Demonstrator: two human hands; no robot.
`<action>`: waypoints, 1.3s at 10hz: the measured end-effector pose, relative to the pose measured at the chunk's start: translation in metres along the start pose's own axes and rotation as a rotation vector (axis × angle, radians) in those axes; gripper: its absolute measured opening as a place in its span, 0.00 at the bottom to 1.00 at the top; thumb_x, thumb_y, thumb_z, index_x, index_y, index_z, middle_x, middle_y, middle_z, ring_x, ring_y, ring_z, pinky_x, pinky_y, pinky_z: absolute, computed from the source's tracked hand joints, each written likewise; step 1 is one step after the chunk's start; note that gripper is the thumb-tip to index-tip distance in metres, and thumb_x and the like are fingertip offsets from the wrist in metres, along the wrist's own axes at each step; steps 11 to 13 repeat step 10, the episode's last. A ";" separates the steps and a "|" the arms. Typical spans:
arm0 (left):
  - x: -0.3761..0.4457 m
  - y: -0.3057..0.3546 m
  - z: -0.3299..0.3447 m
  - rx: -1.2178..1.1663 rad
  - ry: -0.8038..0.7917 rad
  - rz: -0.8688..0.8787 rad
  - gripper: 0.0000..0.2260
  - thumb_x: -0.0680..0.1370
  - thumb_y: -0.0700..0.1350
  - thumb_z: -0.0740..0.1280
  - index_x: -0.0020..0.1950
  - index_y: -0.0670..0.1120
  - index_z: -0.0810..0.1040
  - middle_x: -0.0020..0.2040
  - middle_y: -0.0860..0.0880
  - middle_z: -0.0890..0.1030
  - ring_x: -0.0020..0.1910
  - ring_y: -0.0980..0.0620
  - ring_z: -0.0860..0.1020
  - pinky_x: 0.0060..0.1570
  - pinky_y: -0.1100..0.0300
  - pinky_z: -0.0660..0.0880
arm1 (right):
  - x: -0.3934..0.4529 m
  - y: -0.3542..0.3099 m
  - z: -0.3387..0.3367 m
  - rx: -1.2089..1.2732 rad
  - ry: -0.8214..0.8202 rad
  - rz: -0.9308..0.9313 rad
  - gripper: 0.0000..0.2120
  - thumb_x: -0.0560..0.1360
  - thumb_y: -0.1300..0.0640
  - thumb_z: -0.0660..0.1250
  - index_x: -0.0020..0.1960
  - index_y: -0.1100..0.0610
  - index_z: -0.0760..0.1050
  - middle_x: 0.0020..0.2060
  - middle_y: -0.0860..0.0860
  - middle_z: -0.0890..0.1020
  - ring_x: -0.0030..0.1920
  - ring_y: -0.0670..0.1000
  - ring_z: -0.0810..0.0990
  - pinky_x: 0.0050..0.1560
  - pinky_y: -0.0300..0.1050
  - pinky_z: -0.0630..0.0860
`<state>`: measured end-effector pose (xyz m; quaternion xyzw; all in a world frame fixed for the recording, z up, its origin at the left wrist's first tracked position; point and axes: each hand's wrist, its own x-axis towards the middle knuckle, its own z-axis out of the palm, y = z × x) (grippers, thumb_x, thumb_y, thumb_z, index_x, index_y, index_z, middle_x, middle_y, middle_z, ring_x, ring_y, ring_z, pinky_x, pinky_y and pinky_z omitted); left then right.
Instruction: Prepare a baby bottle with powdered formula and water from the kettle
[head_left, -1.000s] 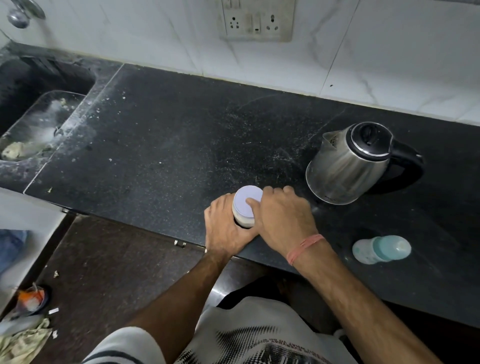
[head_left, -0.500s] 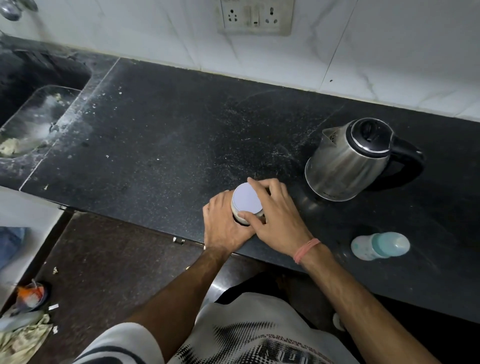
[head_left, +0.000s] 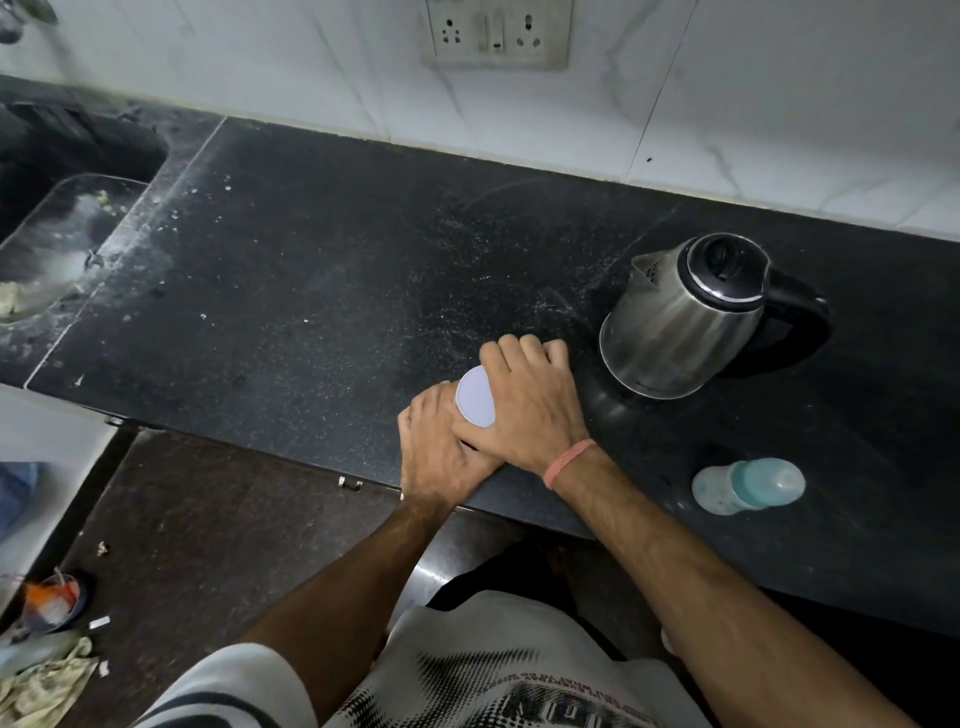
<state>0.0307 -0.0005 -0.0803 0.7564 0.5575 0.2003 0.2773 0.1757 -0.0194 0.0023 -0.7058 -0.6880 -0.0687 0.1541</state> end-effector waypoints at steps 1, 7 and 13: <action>-0.004 0.003 -0.002 -0.020 0.009 0.000 0.31 0.74 0.72 0.72 0.69 0.54 0.79 0.63 0.57 0.82 0.68 0.50 0.78 0.74 0.45 0.70 | 0.000 -0.006 0.001 0.033 -0.023 0.048 0.28 0.72 0.29 0.67 0.53 0.54 0.76 0.47 0.52 0.78 0.46 0.57 0.76 0.52 0.59 0.69; -0.009 0.013 -0.011 -0.012 0.036 0.012 0.34 0.72 0.72 0.73 0.69 0.52 0.75 0.63 0.48 0.82 0.67 0.44 0.78 0.71 0.43 0.71 | -0.006 -0.020 0.019 0.116 -0.076 0.278 0.33 0.72 0.27 0.65 0.57 0.56 0.76 0.53 0.52 0.76 0.50 0.53 0.75 0.53 0.53 0.71; -0.006 0.012 -0.013 -0.039 -0.038 -0.014 0.40 0.70 0.69 0.81 0.76 0.50 0.78 0.69 0.50 0.82 0.71 0.45 0.77 0.75 0.40 0.72 | -0.016 -0.028 -0.004 0.233 -0.075 0.403 0.41 0.71 0.24 0.69 0.68 0.56 0.73 0.60 0.52 0.75 0.54 0.56 0.81 0.54 0.57 0.78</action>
